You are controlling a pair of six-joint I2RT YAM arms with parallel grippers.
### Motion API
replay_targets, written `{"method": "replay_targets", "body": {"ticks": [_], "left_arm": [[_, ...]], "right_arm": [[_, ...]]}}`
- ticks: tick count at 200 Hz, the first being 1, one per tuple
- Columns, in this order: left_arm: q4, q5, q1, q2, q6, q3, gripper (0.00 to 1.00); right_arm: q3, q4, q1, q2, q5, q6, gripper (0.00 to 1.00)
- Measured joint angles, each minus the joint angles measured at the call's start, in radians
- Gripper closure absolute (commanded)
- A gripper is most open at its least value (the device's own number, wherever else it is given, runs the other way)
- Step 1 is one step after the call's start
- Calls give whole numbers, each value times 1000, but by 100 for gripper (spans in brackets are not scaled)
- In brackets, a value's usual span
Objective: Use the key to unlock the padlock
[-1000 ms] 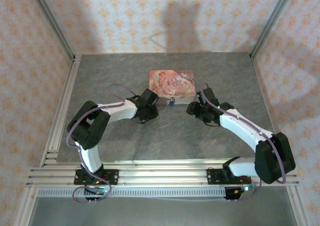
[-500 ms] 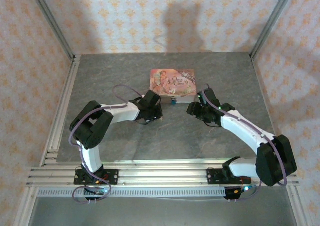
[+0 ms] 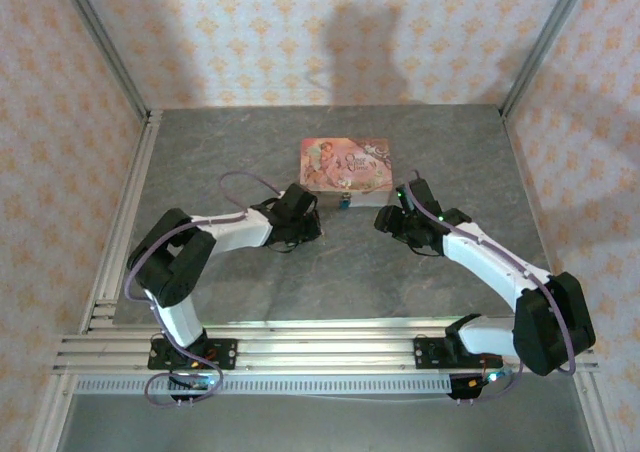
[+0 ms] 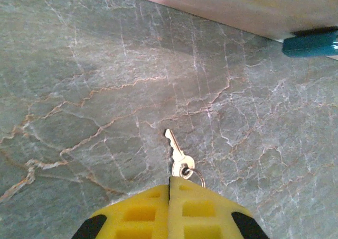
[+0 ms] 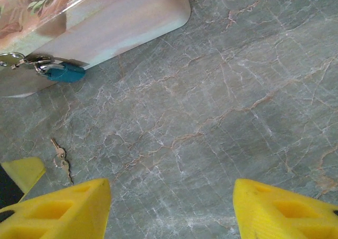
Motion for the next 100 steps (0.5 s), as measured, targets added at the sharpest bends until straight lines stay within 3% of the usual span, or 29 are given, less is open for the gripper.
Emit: {"method": "replay_targets", "body": {"ticks": [47,100], "left_arm": [[-83,-75,0,-129,16,-23,90],[-198,-171,0,-277,34,-114,78]], "right_arm": [[31,-1,128,45,27,-8,39],[278,-27,339,375,88,-69,39]]}}
